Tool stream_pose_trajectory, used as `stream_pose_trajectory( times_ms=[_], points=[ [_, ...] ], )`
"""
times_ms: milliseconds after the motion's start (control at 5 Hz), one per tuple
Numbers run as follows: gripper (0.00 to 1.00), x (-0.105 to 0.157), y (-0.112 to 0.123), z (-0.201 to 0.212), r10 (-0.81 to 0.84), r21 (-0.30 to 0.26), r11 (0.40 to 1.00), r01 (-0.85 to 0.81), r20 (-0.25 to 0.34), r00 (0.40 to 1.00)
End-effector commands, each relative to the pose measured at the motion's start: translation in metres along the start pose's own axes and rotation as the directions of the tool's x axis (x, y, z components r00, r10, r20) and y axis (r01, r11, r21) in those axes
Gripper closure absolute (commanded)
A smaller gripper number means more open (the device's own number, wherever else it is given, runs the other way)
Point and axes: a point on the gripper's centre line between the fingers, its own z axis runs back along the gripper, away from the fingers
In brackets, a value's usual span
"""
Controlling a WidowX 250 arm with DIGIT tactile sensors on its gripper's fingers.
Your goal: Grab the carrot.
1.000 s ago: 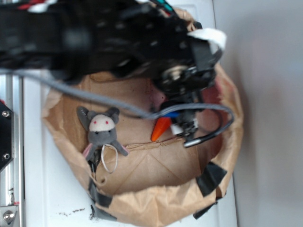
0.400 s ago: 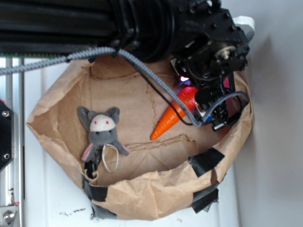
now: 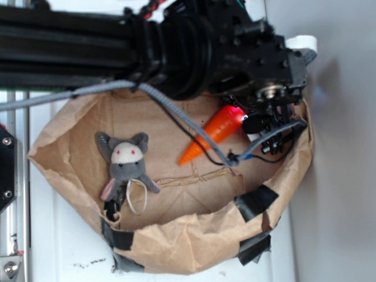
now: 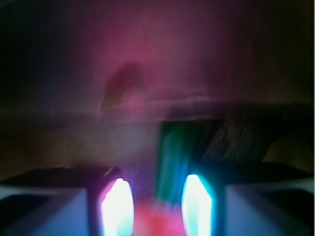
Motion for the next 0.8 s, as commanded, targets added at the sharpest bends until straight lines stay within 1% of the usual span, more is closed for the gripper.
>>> stream_pose_trajectory(
  times_ms=[0,200,400,600],
  points=[
    [1.0,0.028,-0.005,0.016,0.026,-0.057,0.998,-0.016,0.179,0.984],
    [1.0,-0.018,-0.013,0.069,0.016,-0.178,0.984,0.013,0.157,0.987],
    [0.0,-0.034,-0.005,0.085,0.01,-0.176,0.984,0.011,0.115,0.993],
    [0.0,-0.034,-0.005,0.085,0.01,-0.176,0.984,0.011,0.115,0.993]
  ],
)
